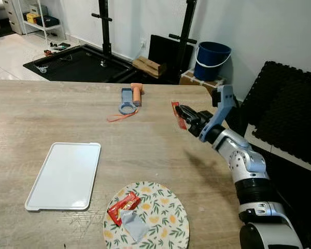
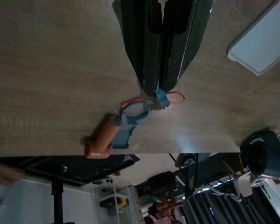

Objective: Restocking fridge

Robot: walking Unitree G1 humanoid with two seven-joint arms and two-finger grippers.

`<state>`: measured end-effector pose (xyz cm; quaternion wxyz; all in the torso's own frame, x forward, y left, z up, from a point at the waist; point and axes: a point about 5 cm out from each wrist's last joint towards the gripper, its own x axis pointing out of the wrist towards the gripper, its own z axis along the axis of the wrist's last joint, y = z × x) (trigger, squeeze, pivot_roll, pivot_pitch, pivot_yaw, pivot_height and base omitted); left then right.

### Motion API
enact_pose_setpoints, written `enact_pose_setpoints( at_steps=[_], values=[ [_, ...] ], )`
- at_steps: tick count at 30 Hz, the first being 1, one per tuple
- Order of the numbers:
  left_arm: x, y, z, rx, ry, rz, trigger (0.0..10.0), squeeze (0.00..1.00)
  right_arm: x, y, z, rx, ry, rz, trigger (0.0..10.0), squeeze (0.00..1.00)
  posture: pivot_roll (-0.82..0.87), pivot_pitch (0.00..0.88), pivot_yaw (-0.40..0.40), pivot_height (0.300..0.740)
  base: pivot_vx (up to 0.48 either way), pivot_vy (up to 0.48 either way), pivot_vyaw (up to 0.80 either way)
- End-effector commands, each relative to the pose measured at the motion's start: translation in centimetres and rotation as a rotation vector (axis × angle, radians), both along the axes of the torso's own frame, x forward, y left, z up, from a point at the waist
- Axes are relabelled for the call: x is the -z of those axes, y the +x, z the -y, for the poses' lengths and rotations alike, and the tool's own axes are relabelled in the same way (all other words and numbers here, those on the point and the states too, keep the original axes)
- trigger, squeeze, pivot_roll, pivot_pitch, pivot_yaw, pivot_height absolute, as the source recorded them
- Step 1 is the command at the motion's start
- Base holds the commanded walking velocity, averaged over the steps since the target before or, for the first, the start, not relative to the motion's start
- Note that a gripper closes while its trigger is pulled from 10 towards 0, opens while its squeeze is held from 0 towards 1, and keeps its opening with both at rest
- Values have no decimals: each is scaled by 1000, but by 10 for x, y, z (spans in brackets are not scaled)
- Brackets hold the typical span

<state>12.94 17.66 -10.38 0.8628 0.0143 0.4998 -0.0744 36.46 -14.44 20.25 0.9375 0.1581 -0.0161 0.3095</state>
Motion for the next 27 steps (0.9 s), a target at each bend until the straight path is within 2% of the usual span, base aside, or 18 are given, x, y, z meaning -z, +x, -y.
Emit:
enact_pose_setpoints(
  at_steps=[1,17,22,27],
  values=[
    [11,-32,9,3,-18,-120,10000,0,0,-1,2,4,-10,-5,10000,0,-26,111,-61,740,-480,0,0],
    [10,-26,10,2,-18,-107,10000,0,-2,-2,-2,-22,-23,-4,10000,0,-33,96,-67,740,-480,0,0],
    [10,-26,11,0,-21,-106,10000,0,-2,-3,-2,-23,-26,-5,10000,0,-35,99,-67,740,-303,0,0],
    [9,-26,10,-5,-21,-101,10000,0,-2,-4,-3,-31,-29,-5,10000,0,-35,102,-68,740,0,0,0]
  ],
)
